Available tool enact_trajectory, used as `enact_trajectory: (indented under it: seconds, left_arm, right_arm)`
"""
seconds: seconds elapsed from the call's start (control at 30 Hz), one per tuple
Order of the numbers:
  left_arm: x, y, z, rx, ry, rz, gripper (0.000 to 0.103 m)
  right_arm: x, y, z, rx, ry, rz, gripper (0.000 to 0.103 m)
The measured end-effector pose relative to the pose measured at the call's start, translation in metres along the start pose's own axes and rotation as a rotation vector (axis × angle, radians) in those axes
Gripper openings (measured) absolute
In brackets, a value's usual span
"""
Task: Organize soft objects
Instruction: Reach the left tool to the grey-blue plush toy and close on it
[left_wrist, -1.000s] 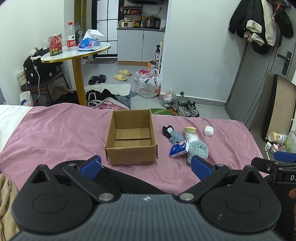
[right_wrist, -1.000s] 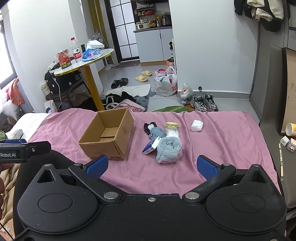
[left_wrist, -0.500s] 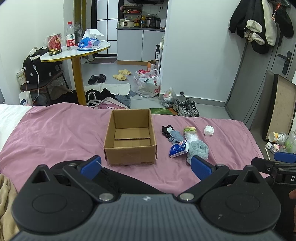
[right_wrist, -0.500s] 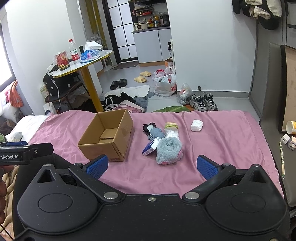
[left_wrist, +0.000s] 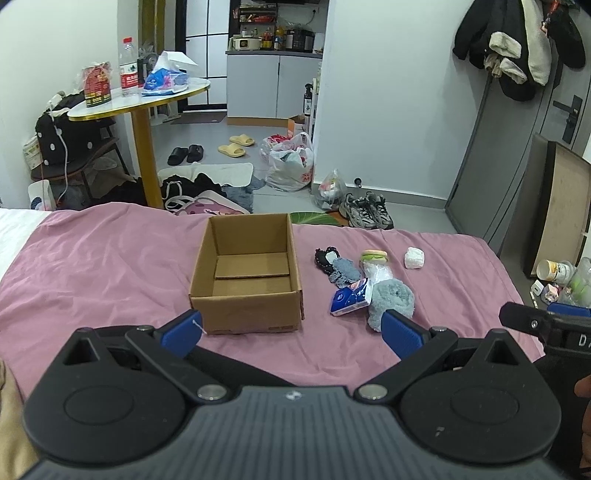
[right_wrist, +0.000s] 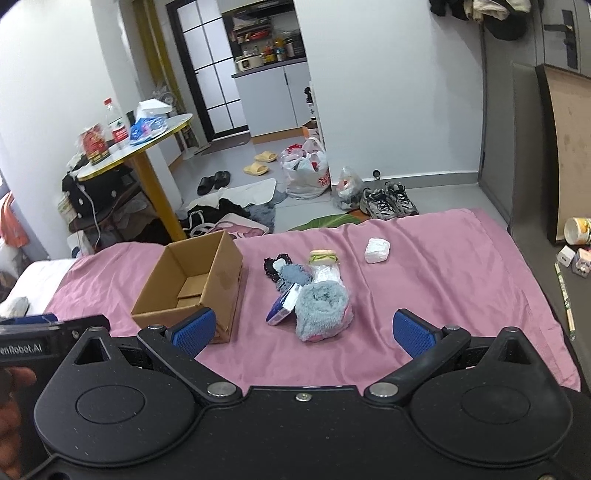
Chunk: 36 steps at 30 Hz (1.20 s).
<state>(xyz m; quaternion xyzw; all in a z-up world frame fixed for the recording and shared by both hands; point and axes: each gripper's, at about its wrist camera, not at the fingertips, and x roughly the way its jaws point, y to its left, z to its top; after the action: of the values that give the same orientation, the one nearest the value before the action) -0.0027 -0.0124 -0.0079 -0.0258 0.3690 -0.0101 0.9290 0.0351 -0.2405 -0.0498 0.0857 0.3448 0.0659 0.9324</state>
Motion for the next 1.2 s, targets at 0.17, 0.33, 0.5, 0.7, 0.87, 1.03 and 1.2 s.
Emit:
enact_trajectory:
  seconds: [0.17, 0.33, 0.5, 0.7, 0.87, 1.03, 1.2]
  left_arm:
    - [0.019, -0.003, 0.001, -0.001, 0.023, -0.017, 0.1]
    - [0.037, -0.008, 0.003, 0.004, 0.035, -0.036, 0.1]
    - [0.058, -0.013, 0.006, -0.002, 0.06, -0.057, 0.1]
    - [0.08, -0.02, 0.009, 0.004, 0.087, -0.079, 0.095]
    - [0.099, -0.025, 0.011, -0.004, 0.116, -0.097, 0.089]
    - [0.117, -0.03, 0.013, -0.013, 0.143, -0.115, 0.08]
    - [0.134, -0.037, 0.014, -0.026, 0.171, -0.137, 0.068]
  right_arm:
    - [0.016, -0.007, -0.001, 0.037, 0.008, -0.006, 0.1]
    - [0.032, -0.012, -0.003, 0.066, 0.029, -0.012, 0.096]
    - [0.047, -0.018, -0.003, 0.094, 0.043, -0.025, 0.094]
    - [0.064, -0.027, -0.003, 0.136, 0.069, -0.019, 0.086]
    - [0.077, -0.035, -0.003, 0.17, 0.088, -0.019, 0.081]
    - [0.09, -0.044, -0.004, 0.221, 0.109, -0.01, 0.076]
    - [0.102, -0.048, -0.004, 0.254, 0.123, 0.005, 0.07]
